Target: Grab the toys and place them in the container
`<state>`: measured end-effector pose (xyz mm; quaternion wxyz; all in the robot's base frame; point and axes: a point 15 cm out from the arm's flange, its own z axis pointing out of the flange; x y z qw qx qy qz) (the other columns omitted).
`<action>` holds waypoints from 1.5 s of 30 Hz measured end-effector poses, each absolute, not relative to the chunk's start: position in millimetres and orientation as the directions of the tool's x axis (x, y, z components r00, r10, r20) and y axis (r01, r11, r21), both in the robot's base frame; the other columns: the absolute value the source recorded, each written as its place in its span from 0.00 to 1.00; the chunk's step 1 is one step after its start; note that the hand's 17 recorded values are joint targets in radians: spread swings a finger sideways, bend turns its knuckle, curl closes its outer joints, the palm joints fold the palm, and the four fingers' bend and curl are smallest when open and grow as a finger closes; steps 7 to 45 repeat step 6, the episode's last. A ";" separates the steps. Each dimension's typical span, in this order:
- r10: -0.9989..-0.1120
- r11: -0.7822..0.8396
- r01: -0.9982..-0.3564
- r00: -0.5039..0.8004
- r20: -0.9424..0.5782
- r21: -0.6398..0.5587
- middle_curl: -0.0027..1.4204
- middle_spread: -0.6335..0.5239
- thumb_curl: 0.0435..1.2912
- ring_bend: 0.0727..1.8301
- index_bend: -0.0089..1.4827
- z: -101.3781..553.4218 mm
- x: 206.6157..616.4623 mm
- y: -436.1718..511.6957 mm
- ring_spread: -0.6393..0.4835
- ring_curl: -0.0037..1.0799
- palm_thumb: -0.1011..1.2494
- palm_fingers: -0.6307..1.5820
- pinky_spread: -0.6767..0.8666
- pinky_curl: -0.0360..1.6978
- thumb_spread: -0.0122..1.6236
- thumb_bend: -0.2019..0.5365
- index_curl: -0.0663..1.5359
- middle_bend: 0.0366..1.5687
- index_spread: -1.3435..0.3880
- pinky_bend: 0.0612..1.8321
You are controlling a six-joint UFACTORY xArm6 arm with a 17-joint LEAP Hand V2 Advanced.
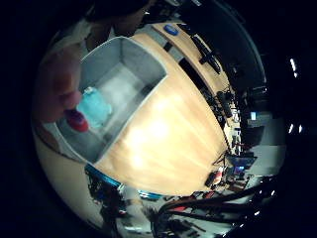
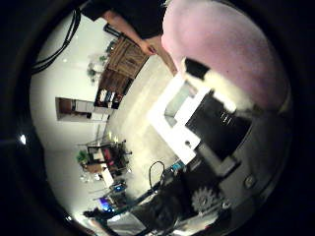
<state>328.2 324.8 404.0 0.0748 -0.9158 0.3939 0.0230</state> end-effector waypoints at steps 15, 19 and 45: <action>-0.704 -0.696 -0.713 0.701 -0.110 -0.086 0.32 0.45 0.15 0.37 0.13 392.8 333.1 322.8 0.59 0.27 0.16 0.33 0.48 0.26 0.55 0.18 0.36 0.20 0.50 0.68; -0.704 -0.696 -0.713 0.701 -0.110 -0.086 0.32 0.45 0.15 0.37 0.13 392.8 333.1 322.8 0.59 0.27 0.16 0.33 0.48 0.26 0.55 0.18 0.36 0.20 0.50 0.68; -0.704 -0.696 -0.713 0.701 -0.110 -0.086 0.32 0.45 0.15 0.37 0.13 392.8 333.1 322.8 0.59 0.27 0.16 0.33 0.48 0.26 0.55 0.18 0.36 0.20 0.50 0.68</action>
